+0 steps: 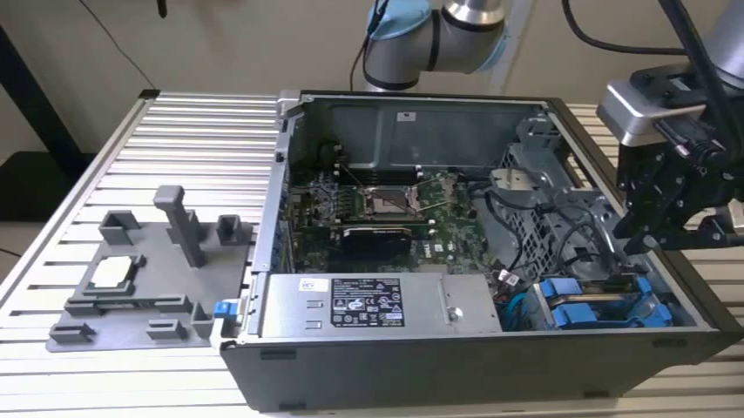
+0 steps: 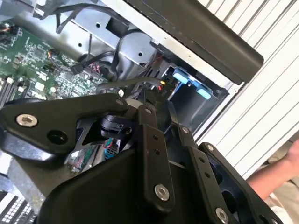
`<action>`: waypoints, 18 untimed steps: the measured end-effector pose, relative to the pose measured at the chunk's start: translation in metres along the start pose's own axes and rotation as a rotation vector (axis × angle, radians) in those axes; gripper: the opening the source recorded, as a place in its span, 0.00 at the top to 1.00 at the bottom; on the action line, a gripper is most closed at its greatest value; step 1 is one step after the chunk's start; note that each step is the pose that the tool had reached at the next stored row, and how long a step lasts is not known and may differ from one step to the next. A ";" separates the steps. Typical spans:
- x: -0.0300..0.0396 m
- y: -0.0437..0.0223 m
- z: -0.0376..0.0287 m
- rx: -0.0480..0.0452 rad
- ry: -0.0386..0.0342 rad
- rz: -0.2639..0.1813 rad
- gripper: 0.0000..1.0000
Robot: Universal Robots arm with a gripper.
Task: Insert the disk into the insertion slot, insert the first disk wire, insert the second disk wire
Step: 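Insert the first disk wire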
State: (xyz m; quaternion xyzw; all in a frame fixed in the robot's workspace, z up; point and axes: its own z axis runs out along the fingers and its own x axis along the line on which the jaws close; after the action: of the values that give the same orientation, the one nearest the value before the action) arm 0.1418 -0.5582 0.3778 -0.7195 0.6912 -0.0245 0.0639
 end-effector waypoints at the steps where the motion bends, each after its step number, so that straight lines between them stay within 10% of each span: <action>1: -0.0003 0.0008 -0.0001 0.0007 -0.0160 0.002 0.73; 3: -0.0008 0.0022 -0.0002 0.0023 -0.0524 0.006 0.73; 5: -0.0009 0.0027 -0.0016 0.0030 -0.0733 0.009 0.73; 13: -0.0052 0.0032 -0.0231 -0.0006 -0.0774 0.010 0.73; 18: -0.0122 0.0224 -0.0251 0.0047 -0.0770 0.009 0.73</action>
State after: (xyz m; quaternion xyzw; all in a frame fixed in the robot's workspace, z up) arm 0.1160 -0.5483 0.4005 -0.7164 0.6915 0.0019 0.0923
